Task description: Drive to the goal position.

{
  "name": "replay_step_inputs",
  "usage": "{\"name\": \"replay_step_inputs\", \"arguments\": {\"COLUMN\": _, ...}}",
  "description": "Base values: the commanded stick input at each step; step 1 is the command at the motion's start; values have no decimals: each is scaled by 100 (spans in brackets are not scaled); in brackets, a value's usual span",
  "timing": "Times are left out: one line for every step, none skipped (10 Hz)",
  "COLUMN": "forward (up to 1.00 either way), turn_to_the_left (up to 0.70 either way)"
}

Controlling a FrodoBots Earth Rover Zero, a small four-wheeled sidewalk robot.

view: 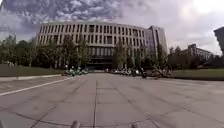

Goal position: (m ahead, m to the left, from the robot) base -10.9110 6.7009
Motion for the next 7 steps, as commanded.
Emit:
{"name": "replay_step_inputs", "arguments": {"forward": 0, "turn_to_the_left": -70}}
{"name": "replay_step_inputs", "arguments": {"forward": 0, "turn_to_the_left": -70}}
{"name": "replay_step_inputs", "arguments": {"forward": 0, "turn_to_the_left": -70}}
{"name": "replay_step_inputs", "arguments": {"forward": 0, "turn_to_the_left": -70}}
{"name": "replay_step_inputs", "arguments": {"forward": 0, "turn_to_the_left": -70}}
{"name": "replay_step_inputs", "arguments": {"forward": 0, "turn_to_the_left": -70}}
{"name": "replay_step_inputs", "arguments": {"forward": 0, "turn_to_the_left": -70}}
